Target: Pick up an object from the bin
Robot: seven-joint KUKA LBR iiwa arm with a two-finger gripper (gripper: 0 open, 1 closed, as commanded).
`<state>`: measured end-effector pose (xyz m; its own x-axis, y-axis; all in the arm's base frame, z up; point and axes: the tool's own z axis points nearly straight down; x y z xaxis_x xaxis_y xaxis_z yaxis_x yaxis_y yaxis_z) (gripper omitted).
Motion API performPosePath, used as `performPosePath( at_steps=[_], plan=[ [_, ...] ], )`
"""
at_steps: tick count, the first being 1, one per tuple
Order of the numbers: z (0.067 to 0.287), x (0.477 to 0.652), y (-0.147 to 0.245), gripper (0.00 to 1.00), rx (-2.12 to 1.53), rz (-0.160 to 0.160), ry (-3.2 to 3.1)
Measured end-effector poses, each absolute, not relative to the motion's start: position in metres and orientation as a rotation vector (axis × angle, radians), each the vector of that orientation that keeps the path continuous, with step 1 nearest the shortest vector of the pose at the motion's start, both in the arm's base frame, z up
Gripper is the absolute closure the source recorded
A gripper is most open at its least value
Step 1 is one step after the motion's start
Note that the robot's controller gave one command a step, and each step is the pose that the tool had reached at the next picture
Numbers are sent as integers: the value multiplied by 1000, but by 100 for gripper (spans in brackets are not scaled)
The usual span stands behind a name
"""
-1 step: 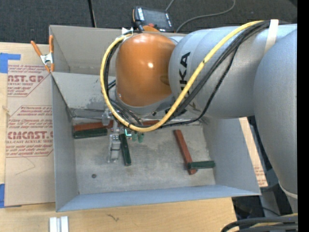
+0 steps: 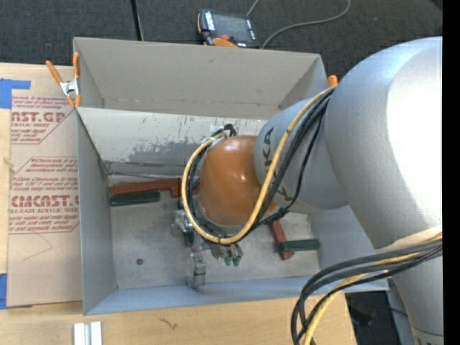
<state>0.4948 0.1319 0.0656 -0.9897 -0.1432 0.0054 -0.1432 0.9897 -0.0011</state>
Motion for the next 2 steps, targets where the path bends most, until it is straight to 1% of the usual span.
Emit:
performPosePath(
  at_steps=[1,2],
  plan=[
    [87,510,72,0,-30,2,-3143],
    [70,561,96,0,92,-1,-3144]
  ],
)
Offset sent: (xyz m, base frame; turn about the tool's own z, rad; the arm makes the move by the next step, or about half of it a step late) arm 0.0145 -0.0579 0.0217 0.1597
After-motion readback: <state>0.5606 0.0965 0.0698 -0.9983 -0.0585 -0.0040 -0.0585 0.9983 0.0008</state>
